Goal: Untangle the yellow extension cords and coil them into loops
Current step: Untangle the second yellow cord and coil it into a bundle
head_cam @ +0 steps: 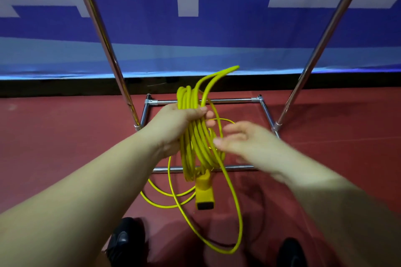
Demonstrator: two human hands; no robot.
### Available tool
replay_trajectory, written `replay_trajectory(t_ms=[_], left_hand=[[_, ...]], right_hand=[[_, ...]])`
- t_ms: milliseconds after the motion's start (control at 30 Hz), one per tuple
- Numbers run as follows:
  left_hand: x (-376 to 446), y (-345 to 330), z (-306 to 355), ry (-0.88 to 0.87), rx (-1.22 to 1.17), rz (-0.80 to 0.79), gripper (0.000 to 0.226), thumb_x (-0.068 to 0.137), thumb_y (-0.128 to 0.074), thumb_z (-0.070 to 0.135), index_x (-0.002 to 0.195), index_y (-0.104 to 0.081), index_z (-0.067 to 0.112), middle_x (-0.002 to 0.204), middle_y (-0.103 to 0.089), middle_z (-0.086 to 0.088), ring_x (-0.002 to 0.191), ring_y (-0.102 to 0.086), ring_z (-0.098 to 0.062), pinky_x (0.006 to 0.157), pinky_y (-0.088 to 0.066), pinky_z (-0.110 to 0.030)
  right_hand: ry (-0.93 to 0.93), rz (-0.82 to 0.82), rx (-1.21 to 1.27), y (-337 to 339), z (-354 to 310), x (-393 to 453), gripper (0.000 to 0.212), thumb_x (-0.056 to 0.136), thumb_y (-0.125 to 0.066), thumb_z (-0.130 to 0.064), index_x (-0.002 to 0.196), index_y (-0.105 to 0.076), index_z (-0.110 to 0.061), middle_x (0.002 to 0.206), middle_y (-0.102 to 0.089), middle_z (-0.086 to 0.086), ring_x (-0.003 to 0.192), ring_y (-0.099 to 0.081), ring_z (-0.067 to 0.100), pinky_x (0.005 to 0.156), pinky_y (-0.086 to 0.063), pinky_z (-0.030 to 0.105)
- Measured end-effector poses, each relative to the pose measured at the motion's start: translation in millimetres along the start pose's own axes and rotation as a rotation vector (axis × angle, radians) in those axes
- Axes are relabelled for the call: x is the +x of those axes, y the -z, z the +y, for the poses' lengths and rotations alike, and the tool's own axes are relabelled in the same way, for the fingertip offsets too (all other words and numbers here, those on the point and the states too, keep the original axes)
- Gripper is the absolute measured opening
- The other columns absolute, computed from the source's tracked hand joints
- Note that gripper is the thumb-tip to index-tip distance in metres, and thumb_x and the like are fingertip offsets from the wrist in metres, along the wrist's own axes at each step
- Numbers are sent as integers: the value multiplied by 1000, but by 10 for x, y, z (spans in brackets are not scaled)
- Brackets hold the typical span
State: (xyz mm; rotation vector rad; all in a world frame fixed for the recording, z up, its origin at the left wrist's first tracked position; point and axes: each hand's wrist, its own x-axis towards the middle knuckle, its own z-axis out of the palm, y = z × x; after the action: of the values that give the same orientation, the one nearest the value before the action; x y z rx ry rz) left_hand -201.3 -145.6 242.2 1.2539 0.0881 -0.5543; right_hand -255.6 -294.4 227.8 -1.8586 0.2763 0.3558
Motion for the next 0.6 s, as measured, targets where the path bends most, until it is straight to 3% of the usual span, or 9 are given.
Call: replay_trajectory(t_ms=[100,167,267,433,600], left_hand=[[21,43,57,9,-126,66,18,93,-49,5,80,-61,6,61,-69,-1,56,-68,-10,53,-57,-30],[24,67,72,27,-170,77,18,94,-48,6,81,-60,7,62,-69,0,57,-68,-9,56,-57,-28],[19,86,68,36,-206,87,17,95,-47,7,83,-59,8,63,-70,1,56,-68,-9,57,-57,-26],[60,171,108,-3,-312,158,16,95,-45,7,85,-58,7,61,-68,1,56,-68,-9,55,-57,-25],[137,292,162,-62,-281,223,11,96,-48,12,97,-56,5,69,-72,-5,61,-70,-14,52,-57,-26]], right_hand=[[197,-30,-273,-89,110,20,23,78,-72,-12,92,-54,-19,78,-55,-4,69,-54,9,71,-50,23],[242,-38,-348,-70,131,54,24,80,-70,-9,82,-50,-24,70,-49,-8,60,-47,5,61,-43,17],[208,-104,-324,-98,177,79,28,81,-68,-9,77,-46,-26,69,-48,-6,58,-44,7,61,-41,24],[177,-89,-393,-186,296,82,28,89,-57,-10,76,-38,-26,77,-61,6,68,-62,19,64,-46,27],[310,82,-279,-85,222,55,24,88,-60,-12,80,-45,-28,61,-57,-4,52,-58,12,49,-43,18]])
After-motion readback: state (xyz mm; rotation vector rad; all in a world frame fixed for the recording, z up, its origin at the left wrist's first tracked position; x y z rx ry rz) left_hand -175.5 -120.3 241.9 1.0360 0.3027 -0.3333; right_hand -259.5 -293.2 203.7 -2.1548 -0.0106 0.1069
